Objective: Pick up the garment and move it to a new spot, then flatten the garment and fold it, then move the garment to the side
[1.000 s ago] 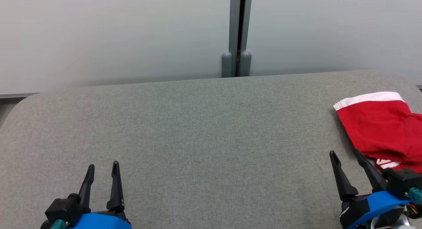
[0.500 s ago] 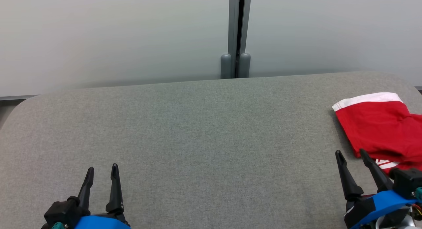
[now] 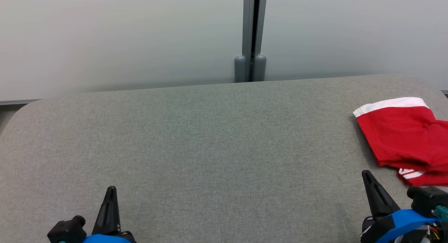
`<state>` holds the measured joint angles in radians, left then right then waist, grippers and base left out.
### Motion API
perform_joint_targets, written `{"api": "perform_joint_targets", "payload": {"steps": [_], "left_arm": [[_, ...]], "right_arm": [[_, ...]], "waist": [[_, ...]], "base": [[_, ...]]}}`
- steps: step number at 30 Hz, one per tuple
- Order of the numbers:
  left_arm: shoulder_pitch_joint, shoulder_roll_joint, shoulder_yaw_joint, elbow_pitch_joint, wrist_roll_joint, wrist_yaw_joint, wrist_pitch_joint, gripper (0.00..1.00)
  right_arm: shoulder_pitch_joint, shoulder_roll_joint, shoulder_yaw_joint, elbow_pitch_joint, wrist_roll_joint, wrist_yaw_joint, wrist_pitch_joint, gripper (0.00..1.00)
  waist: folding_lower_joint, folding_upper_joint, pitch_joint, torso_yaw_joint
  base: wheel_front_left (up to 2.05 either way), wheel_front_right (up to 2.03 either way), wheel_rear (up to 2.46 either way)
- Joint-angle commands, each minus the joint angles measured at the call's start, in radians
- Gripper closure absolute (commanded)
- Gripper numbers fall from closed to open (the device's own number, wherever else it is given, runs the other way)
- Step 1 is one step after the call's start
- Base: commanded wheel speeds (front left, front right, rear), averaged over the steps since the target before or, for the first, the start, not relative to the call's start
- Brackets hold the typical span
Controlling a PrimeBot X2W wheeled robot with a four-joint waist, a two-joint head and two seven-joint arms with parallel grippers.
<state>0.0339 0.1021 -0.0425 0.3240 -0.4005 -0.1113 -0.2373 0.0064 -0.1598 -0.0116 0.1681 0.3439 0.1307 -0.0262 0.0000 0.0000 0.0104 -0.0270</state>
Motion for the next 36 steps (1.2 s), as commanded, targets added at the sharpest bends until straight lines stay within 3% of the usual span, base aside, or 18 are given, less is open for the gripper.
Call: {"api": "perform_joint_targets", "payload": {"steps": [1, 36], "left_arm": [[-0.023, 0.004, 0.012, -0.015, -0.035, -0.001, 0.010, 1.00], [-0.077, -0.019, 0.072, -0.046, -0.531, -0.010, 0.152, 1.00]], "right_arm": [[-0.017, -0.001, -0.010, -0.012, 0.039, 0.000, 0.004, 1.00], [-0.061, 0.046, -0.048, 0.021, 0.557, 0.000, 0.060, 1.00]], "waist": [[0.0000, 0.0000, 0.000, 0.001], [0.0000, 0.0000, -0.002, 0.008]], "base": [[0.00, 0.00, 0.00], [0.00, 0.00, 0.00]]}}
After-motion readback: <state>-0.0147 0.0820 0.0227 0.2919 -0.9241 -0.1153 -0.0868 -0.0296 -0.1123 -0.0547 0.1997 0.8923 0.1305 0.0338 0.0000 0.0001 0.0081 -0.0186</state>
